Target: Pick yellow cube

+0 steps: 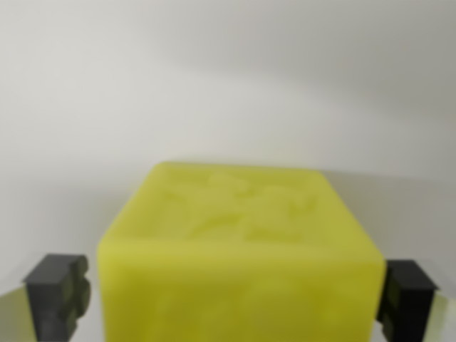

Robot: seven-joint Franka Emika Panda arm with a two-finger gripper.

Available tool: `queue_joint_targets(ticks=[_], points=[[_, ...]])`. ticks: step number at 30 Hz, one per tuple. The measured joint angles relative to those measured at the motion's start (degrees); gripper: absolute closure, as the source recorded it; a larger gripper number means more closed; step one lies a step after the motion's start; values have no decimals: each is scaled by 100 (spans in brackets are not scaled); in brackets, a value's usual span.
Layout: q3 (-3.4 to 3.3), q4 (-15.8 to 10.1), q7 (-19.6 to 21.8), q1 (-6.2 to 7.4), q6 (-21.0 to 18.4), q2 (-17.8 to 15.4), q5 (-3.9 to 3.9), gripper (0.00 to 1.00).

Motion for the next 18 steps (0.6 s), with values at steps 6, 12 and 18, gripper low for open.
queue_joint_targets(ticks=[6,12,18], points=[[0,30,-11,-4,36,67,-6,0],[0,30,-11,-4,37,67,-6,100],[0,0,-11,-4,-14,-15,-6,100]])
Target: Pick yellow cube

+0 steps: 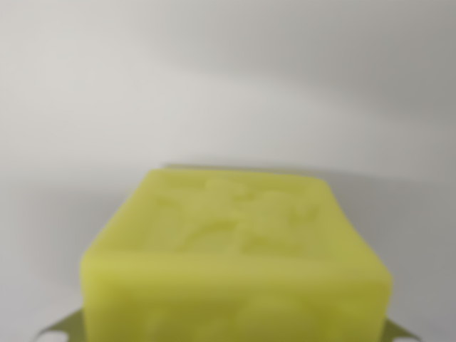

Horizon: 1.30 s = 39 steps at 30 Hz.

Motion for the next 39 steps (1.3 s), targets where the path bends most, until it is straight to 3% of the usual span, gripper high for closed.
queue_joint_targets(ticks=[39], points=[[0,-249,-3,0,-943,-1191,0,100]])
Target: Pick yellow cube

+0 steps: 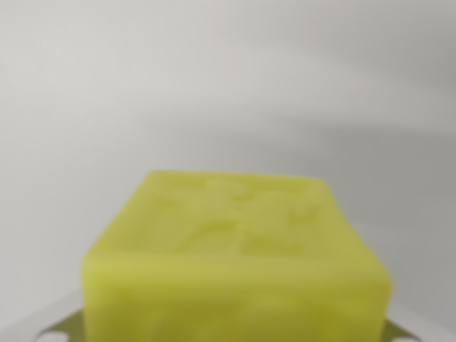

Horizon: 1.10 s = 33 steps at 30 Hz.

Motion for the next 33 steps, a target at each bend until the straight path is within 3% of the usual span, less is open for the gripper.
queue_joint_targets(ticks=[33], points=[[0,114,-2,0,-953,-836,2,100]])
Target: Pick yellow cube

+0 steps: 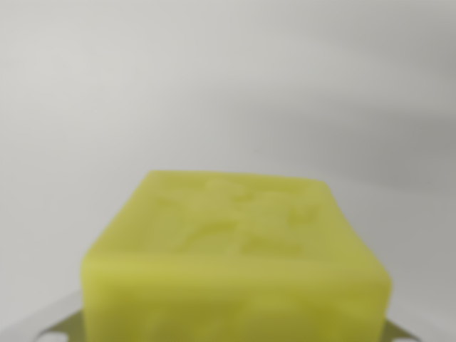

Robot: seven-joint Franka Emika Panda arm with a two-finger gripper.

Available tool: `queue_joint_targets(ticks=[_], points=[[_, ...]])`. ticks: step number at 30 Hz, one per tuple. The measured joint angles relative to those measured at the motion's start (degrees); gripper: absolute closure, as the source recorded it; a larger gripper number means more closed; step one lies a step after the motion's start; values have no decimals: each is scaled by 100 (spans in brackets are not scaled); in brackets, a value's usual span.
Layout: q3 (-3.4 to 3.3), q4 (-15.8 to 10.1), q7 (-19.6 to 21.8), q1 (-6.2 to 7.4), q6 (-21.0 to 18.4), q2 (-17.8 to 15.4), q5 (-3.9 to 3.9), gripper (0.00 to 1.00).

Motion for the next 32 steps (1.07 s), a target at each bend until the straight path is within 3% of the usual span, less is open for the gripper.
queue_joint_targets(ticks=[24,32], points=[[0,276,-2,0,-748,-470,1,100],[0,304,-2,0,-806,-501,1,100]])
